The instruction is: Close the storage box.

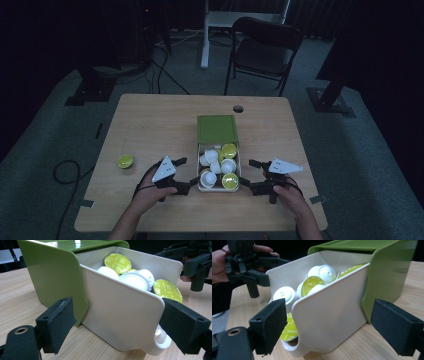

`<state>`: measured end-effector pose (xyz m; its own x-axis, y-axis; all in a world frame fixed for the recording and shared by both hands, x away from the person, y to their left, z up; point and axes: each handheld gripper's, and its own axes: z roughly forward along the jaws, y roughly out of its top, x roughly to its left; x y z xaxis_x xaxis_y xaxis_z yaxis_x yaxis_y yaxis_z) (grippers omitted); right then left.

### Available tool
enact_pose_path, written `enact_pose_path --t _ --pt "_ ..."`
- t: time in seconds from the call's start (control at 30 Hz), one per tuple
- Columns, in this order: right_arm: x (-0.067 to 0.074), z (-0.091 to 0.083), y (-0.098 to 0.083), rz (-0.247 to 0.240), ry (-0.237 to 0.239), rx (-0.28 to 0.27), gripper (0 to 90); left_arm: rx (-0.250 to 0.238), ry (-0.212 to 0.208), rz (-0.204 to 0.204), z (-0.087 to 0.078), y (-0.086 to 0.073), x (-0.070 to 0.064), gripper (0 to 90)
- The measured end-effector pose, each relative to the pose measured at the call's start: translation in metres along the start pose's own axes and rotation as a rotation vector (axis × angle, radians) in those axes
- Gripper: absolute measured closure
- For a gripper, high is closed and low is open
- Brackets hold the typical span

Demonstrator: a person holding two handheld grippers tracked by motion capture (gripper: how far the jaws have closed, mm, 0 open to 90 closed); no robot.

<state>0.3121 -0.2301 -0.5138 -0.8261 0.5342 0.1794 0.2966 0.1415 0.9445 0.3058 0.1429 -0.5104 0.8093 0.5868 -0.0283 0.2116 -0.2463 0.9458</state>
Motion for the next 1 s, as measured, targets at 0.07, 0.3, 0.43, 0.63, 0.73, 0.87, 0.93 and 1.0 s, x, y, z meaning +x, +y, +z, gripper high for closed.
enact_pose_path --t 0.07,0.3,0.43,0.63,0.73,0.87,0.93,1.0 --pt "0.000 0.002 -0.001 -0.006 0.002 0.010 13.2 0.000 -0.002 -0.001 0.000 0.000 0.000 14.4" --pt "-0.004 0.005 -0.004 -0.005 -0.008 0.033 12.4 0.007 0.005 0.003 -0.001 0.002 0.004 14.4" --pt "-0.005 0.007 -0.003 0.002 -0.007 0.037 11.9 0.008 0.005 0.003 0.000 0.002 0.004 14.4" --pt "-0.007 0.008 -0.002 0.011 -0.018 0.037 11.9 0.007 0.011 -0.005 0.001 0.002 0.006 14.5" --pt "-0.008 0.008 -0.002 0.012 -0.019 0.035 11.9 0.009 0.011 -0.001 0.002 0.003 0.006 14.5" --pt "-0.011 0.008 -0.002 0.025 -0.029 0.030 11.9 0.012 0.010 0.003 0.004 0.004 0.007 14.5" --pt "-0.013 0.008 -0.002 0.034 -0.037 0.029 11.9 0.015 0.009 0.009 0.005 0.005 0.007 14.5" --pt "-0.014 0.008 -0.002 0.038 -0.044 0.027 11.9 0.016 0.008 0.011 0.006 0.006 0.007 14.5"
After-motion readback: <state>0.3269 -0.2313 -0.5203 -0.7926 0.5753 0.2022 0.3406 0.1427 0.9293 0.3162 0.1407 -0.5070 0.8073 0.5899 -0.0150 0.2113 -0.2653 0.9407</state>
